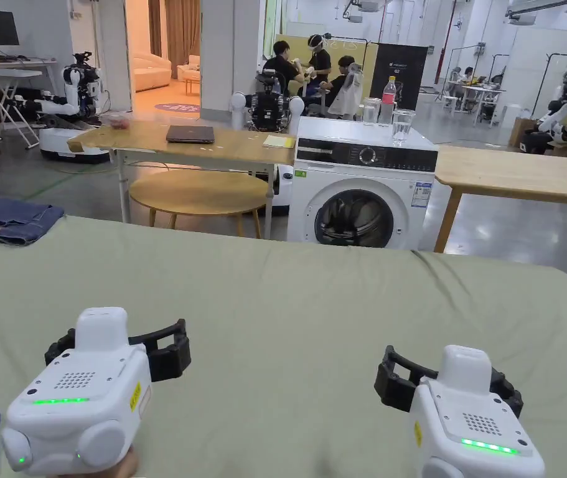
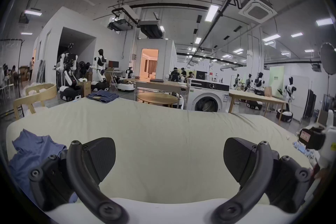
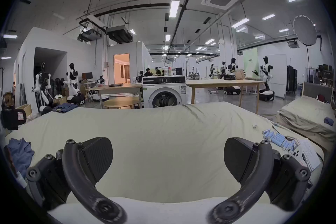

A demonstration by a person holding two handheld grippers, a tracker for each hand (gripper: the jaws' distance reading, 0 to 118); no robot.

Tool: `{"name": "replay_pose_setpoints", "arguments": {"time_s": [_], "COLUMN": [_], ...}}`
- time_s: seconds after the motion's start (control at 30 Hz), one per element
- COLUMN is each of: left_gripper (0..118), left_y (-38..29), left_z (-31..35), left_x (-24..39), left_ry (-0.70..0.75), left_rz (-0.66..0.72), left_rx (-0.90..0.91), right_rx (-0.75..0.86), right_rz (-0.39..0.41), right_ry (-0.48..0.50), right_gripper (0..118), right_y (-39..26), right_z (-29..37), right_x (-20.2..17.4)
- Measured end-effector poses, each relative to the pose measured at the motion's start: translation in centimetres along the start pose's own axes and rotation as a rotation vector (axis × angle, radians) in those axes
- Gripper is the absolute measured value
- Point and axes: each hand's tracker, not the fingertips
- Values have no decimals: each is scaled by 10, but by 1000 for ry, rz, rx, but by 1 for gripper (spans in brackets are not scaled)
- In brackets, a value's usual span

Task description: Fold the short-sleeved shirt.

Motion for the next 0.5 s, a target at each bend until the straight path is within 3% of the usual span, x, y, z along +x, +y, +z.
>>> {"name": "replay_pose_setpoints", "arguments": {"time_s": [0.5], "left_gripper": [117], "left_y": [5], "left_z": [4], "left_x": [2], "left_ry": [18], "left_rz": [-106], "left_rx": [18], "right_rx": [36], "right_rz": [108], "right_ry": [9], "right_gripper": [118], "right_y": [2], "right_z": [1], "right_x": [-9]}}
